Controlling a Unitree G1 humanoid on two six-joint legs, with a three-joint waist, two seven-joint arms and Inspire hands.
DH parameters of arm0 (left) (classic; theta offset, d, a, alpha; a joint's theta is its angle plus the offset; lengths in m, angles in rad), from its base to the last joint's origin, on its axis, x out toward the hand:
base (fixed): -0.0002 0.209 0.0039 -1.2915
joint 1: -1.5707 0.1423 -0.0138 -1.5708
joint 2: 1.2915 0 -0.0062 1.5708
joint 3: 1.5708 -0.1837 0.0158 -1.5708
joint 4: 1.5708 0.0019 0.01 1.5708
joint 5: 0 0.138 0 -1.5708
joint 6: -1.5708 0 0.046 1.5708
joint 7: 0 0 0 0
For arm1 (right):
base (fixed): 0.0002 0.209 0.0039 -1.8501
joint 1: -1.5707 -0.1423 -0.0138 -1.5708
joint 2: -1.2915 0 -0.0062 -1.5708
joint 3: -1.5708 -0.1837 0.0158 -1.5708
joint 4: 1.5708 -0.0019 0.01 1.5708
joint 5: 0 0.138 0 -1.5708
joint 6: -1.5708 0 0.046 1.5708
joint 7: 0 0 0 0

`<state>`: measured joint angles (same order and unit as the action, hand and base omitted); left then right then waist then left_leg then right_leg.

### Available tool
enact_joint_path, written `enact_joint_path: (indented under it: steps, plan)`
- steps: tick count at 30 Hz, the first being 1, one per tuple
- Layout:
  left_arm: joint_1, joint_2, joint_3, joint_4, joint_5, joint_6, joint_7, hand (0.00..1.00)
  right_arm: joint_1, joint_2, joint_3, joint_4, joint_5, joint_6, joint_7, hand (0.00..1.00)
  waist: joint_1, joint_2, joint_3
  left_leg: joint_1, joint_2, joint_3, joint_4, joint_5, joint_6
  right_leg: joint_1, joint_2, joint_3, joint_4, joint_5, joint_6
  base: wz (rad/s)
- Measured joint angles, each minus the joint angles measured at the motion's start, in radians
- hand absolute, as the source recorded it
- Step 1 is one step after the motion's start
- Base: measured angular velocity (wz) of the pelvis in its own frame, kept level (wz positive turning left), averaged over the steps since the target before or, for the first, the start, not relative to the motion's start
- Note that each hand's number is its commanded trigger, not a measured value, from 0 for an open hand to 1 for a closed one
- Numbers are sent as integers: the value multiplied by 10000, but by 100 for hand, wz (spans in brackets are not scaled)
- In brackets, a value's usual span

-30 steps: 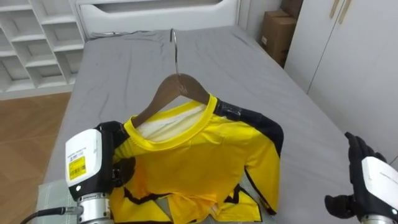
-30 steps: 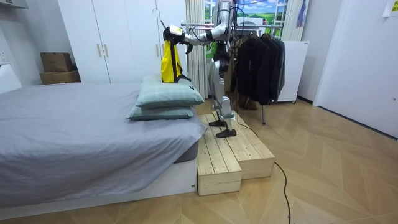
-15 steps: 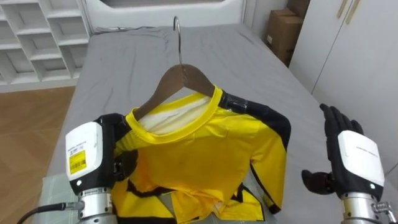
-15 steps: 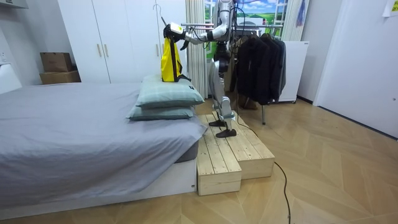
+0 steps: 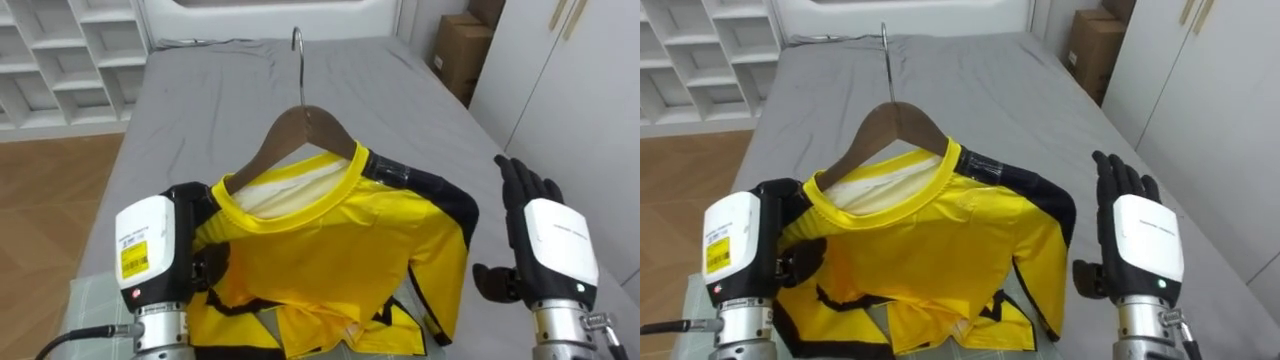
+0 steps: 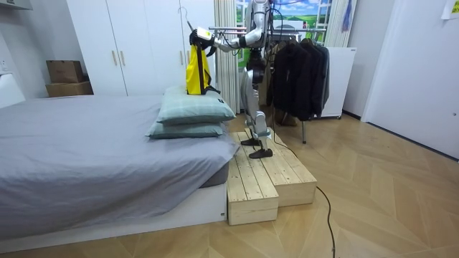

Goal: Hang clothes

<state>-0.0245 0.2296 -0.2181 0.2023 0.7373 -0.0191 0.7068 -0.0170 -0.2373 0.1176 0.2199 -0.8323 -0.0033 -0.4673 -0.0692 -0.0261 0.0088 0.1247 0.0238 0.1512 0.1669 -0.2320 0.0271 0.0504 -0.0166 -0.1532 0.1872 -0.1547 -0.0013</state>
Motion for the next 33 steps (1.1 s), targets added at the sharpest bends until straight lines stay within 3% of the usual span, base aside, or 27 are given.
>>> enact_joint_path:
  steps: [15,23,33]
  plan:
    - [-14,6,-355,-12,134,-7,-257,100,-174,0,215,-65,1,-86,86,0,216,-43,-26,-117,0,-4,15,0,0,-142,10,-11,1,2,-2,0]
    - [-23,262,-611,-524,139,-22,-567,100,-232,0,277,-99,-15,-276,84,0,211,-44,-26,-111,10,-3,-7,0,0,-140,9,18,-22,2,-1,0]
    - [-25,272,-689,-660,217,-23,-716,100,-240,5,394,-160,-31,-307,84,0,198,-44,-26,-180,13,-1,-4,0,0,-145,10,-21,-32,2,-1,0]
